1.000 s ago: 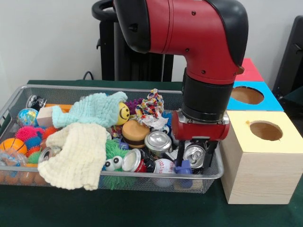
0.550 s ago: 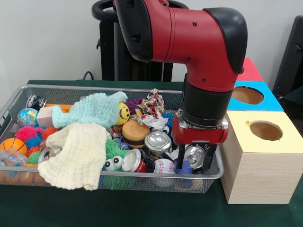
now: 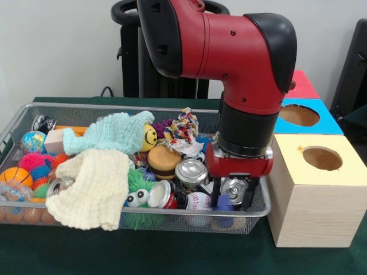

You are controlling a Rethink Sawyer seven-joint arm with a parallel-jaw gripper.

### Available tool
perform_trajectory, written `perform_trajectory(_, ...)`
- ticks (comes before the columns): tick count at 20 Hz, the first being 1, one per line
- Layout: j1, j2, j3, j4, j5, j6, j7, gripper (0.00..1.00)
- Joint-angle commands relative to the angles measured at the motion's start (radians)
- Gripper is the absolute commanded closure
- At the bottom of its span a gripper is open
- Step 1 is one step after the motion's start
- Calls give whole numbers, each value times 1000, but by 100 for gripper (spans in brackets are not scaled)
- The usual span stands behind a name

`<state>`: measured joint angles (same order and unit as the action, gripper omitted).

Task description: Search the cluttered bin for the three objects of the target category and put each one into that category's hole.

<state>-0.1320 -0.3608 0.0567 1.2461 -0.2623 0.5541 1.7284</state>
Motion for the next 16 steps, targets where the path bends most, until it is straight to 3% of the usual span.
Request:
perform_trajectory(1, 3, 61, 17, -25, 0, -43, 123, 0)
perform_trajectory(16, -8, 107, 24, -61, -5, -64, 107, 0)
